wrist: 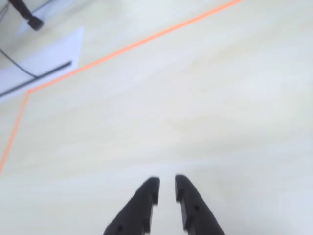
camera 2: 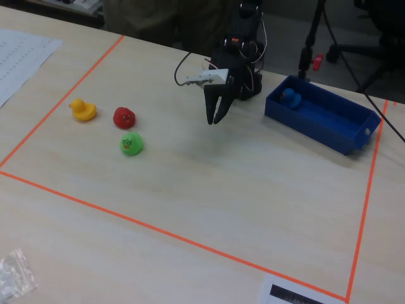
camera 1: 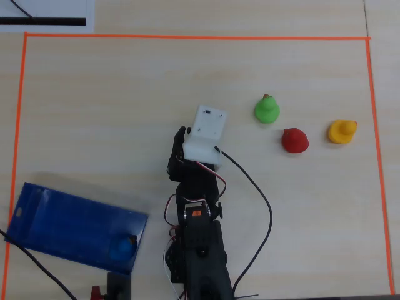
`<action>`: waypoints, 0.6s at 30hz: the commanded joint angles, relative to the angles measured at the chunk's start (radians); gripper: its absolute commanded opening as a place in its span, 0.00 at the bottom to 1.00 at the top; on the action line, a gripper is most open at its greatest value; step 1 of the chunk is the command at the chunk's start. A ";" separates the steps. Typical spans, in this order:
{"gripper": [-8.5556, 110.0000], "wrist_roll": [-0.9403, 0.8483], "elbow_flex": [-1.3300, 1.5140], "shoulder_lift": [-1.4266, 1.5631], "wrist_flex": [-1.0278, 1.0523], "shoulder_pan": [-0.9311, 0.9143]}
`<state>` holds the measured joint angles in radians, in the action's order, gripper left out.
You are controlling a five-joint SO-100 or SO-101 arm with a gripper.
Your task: Grasp blue duck and put it into box.
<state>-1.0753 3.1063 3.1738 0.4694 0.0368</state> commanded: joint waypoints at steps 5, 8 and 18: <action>0.07 -0.046 0.003 0.138 0.403 -0.014; 0.07 -0.112 0.003 0.138 0.597 -0.017; 0.07 -0.118 0.005 0.138 0.834 -0.026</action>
<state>-1.2088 3.1140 3.3287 1.2855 0.0184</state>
